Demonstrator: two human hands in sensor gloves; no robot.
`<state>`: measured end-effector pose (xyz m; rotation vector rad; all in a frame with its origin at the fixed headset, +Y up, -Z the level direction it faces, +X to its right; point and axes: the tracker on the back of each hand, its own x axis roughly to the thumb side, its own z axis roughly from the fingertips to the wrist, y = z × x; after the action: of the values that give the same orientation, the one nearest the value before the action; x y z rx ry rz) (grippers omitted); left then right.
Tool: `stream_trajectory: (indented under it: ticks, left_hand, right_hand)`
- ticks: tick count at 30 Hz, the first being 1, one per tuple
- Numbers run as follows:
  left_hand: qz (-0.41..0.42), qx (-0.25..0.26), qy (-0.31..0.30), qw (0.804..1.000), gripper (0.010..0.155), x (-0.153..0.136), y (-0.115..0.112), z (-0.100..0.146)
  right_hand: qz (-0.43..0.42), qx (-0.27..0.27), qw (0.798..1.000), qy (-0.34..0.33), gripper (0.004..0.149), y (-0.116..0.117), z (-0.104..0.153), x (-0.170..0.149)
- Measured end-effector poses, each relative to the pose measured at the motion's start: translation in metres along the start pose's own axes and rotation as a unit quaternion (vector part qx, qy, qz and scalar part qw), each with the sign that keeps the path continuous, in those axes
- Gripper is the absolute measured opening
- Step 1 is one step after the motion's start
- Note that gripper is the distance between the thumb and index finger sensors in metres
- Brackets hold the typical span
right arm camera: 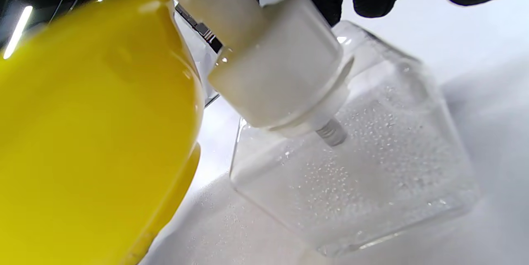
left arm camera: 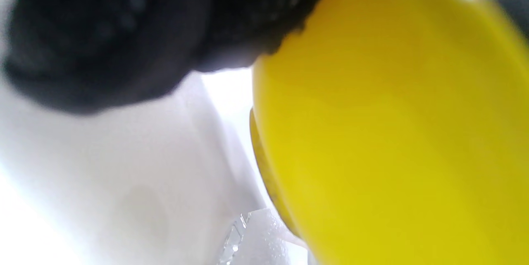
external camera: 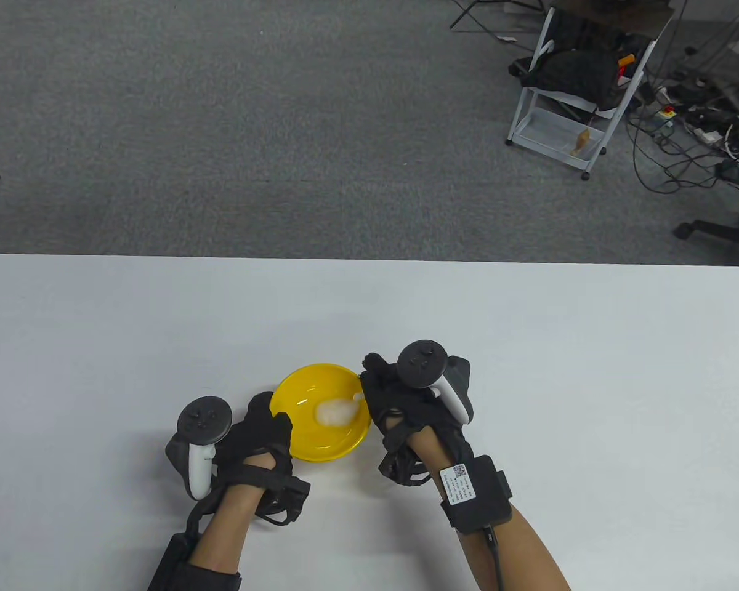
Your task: Press foam dish soap pump onto bowl
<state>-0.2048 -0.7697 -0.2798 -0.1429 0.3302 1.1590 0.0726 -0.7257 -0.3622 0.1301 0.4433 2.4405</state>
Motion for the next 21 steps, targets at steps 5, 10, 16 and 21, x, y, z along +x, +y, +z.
stream_trajectory:
  ticks: [5,10,16,21]
  left_hand:
    - [0.008,0.0,-0.002,1.0,0.058,0.0,0.001,0.0]
    - [0.01,0.001,-0.004,1.0,0.058,0.001,0.003,0.001]
    - [0.014,0.005,-0.001,1.0,0.058,-0.001,0.006,0.0]
    - [0.015,0.01,0.0,1.0,0.058,-0.002,0.011,0.0]
  right_hand:
    - [0.049,-0.043,0.998,-0.005,0.07,-0.005,0.004,0.009]
    - [0.047,-0.043,0.998,-0.01,0.073,-0.005,0.006,0.008]
    - [0.031,-0.075,0.997,-0.018,0.075,-0.022,0.028,-0.008]
    - [0.04,-0.088,0.995,-0.019,0.076,-0.027,0.069,-0.049]
